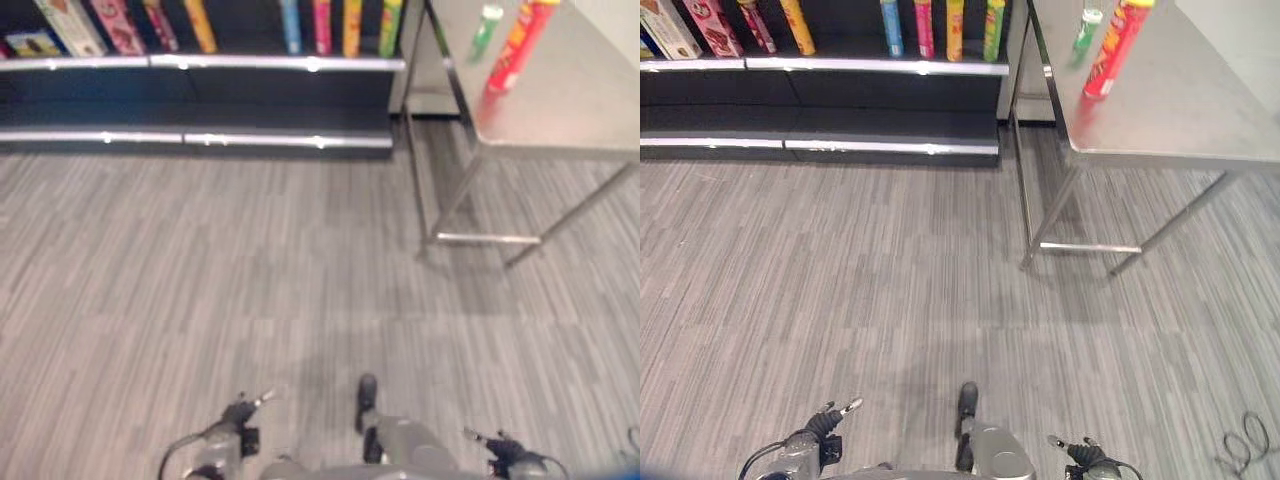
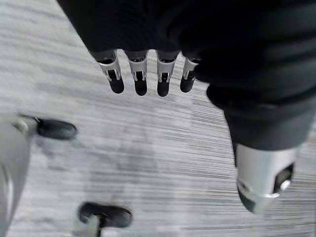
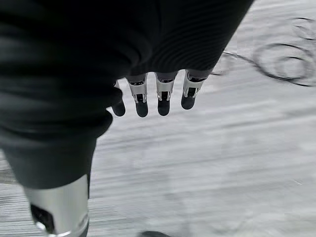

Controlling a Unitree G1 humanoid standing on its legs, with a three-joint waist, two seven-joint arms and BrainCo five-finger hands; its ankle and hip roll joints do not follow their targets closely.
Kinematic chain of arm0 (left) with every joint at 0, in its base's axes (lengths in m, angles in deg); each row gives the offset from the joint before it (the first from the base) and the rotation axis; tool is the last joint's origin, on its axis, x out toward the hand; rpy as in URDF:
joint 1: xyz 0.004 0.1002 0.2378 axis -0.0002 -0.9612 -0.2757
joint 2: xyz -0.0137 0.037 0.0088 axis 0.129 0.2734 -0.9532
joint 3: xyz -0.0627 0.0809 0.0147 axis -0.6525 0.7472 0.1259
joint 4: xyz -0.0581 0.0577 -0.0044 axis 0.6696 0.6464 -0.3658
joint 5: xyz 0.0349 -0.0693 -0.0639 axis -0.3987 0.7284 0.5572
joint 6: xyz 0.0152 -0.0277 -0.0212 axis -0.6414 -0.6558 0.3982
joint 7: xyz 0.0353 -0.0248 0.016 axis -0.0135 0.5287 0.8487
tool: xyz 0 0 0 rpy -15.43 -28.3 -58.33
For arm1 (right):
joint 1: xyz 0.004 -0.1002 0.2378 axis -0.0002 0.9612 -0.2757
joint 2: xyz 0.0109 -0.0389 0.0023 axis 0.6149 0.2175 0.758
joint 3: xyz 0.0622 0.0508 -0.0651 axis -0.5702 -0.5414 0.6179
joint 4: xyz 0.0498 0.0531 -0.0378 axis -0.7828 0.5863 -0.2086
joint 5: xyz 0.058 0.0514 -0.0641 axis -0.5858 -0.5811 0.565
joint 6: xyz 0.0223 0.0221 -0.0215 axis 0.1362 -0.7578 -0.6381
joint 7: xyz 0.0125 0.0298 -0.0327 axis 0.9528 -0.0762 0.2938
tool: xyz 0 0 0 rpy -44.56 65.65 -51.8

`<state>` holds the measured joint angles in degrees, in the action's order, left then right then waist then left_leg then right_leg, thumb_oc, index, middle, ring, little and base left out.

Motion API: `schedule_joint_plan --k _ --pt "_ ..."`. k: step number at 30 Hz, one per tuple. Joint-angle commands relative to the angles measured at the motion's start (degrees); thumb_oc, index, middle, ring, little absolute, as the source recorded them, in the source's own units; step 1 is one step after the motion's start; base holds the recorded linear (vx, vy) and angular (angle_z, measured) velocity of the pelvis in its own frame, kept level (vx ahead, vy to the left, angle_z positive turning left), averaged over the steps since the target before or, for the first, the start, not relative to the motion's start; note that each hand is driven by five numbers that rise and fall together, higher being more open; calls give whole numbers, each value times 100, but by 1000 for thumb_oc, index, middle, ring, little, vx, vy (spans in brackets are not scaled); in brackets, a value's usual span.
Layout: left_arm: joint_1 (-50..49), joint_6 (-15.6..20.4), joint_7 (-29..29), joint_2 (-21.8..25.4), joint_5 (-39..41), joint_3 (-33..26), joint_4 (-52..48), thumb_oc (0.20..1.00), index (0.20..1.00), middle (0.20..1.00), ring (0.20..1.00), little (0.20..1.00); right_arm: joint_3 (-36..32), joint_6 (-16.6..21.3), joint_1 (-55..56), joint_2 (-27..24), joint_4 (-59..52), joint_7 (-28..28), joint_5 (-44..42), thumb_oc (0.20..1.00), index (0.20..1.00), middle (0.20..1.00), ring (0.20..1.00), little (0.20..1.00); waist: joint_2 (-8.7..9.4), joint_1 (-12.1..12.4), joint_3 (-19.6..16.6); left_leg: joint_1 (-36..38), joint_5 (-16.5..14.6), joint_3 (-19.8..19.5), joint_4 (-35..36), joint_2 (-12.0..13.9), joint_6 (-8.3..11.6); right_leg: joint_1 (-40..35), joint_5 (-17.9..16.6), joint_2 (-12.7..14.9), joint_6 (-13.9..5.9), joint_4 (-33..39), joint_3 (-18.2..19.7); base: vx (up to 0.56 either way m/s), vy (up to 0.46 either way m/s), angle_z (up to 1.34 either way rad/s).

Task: Put the goods on the table back onto the shelves and tidy them up.

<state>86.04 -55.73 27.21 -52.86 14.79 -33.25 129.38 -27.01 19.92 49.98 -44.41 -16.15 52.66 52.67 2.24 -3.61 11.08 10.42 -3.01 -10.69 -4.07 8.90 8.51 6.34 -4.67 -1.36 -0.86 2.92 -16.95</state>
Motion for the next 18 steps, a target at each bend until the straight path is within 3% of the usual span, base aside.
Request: schedule_joint_plan --k 1,2,3,5,6,8,11,12,14,17,18 --pt "67 119 34 244 -1 102 -173 1000 1000 1000 1000 1000 36 148 -11 -52 -5 -78 -375 1000 1000 1000 1000 1000 -96 -54 -68 71 326 105 -1052 -286 -68 364 -38 206 -476 -5 273 280 -214 4" --pt "59 103 72 236 178 5 -285 1000 1000 1000 1000 1000 54 246 -111 -79 -132 -134 -476 1000 1000 1000 1000 1000 -34 -10 60 -491 848 385 -2304 -219 -33 -10 207 151 -249 47 264 269 -220 -1" --pt "59 101 98 232 201 -14 -299 1000 1000 1000 1000 1000 76 223 -168 -94 -156 -160 -487 1000 1000 1000 1000 1000 25 13 127 -695 921 576 -2721 -181 -153 -148 283 156 -182 57 316 364 -273 -4" --pt "54 104 126 224 213 -13 -272 1000 1000 1000 1000 1000 100 205 -254 -137 -156 -195 -520 1000 1000 1000 1000 1000 86 85 232 -1008 857 937 -3177 -39 -321 -406 432 158 -101 88 390 270 -134 -13" --pt "49 99 118 209 214 -13 -253 1000 1000 1000 1000 1000 117 180 -285 -156 -149 -183 -512 1000 1000 1000 1000 1000 102 150 287 -1218 665 1064 -3270 -18 -388 -534 503 176 -99 97 438 287 -70 -28" --pt "30 92 105 177 229 -17 -202 1000 1000 1000 1000 1000 151 148 -303 -173 -112 -147 -474 1000 1000 1000 1000 1000 154 260 335 -1578 267 1295 -2792 -130 -456 -779 634 267 -154 135 487 309 3 -9" --pt "-2 90 110 139 187 -19 -136 1000 1000 1000 1000 1000 154 112 -281 -185 -53 -140 -390 1000 1000 1000 1000 1000 158 392 352 -2049 87 1603 -1451 -225 -382 -1111 826 411 -291 207 466 313 83 -12" --pt "-34 95 118 146 183 -28 -150 1000 1000 1000 1000 1000 164 103 -261 -178 -52 -138 -347 1000 1000 1000 1000 1000 117 464 338 -2123 226 1580 -914 -283 -353 -1215 898 394 -326 208 478 369 123 11" --pt "-113 98 125 143 163 -44 -71 1000 1000 1000 1000 1000 231 104 -210 -142 0 -154 -164 1000 1000 1000 1000 1000 -14 717 317 -2392 961 1103 560 -578 -187 -1591 1152 262 -381 208 637 557 185 2" --pt "-186 99 103 109 108 -47 76 1000 1000 1000 1000 1000 220 63 -169 -126 82 -138 -11 1000 1000 1000 1000 1000 -41 822 267 -2680 1271 1070 752 -556 6 -2036 1378 352 -468 208 929 522 261 -45" --pt "-248 91 83 108 72 -93 154 1000 1000 1000 1000 1000 244 46 -163 -123 124 -103 73 1000 1000 1000 1000 1000 -71 883 191 -2543 1225 1015 837 -522 -30 -2118 1399 404 -521 208 1039 537 364 -77"
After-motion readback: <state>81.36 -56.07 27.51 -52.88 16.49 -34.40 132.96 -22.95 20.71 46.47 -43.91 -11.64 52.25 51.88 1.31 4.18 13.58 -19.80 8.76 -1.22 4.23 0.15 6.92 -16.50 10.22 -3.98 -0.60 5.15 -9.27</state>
